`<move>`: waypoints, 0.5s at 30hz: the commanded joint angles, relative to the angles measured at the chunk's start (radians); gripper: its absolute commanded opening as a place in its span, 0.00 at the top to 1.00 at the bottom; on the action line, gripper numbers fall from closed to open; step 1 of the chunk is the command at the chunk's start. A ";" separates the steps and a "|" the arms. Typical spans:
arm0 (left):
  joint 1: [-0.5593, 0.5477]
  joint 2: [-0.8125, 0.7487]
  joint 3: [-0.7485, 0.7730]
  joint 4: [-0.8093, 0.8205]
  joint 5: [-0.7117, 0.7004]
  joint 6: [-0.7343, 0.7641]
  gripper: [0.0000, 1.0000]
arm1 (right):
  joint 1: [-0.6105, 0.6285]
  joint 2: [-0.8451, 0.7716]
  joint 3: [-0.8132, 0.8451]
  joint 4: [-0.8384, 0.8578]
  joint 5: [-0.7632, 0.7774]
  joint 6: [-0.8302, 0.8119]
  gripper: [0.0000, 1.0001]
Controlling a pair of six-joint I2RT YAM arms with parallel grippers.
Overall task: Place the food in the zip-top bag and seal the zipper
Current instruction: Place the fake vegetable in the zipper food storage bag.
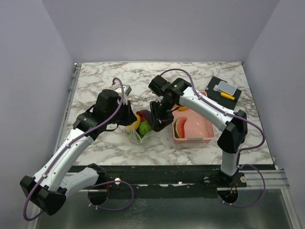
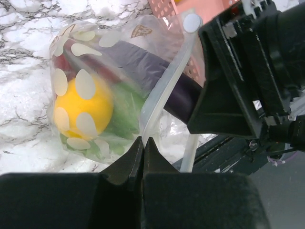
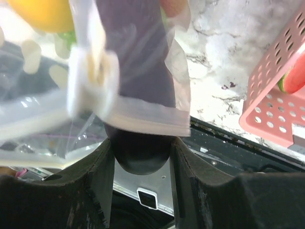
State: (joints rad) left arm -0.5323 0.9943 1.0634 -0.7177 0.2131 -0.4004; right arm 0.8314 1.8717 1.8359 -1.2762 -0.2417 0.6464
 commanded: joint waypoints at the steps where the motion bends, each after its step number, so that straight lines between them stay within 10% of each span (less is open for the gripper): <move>1: -0.005 -0.023 -0.008 0.029 0.032 -0.003 1.00 | -0.002 0.047 0.081 0.018 0.061 0.006 0.77; 7: -0.005 -0.005 -0.015 0.030 0.034 -0.003 1.00 | -0.002 0.004 0.070 0.059 0.103 0.016 0.40; 15: -0.005 0.019 -0.023 0.041 0.015 -0.011 1.00 | 0.000 -0.155 -0.068 0.159 0.128 0.044 0.28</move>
State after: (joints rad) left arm -0.5323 0.9997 1.0531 -0.7002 0.2199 -0.4007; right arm 0.8310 1.8252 1.8339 -1.1896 -0.1505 0.6609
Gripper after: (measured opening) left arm 0.005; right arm 0.718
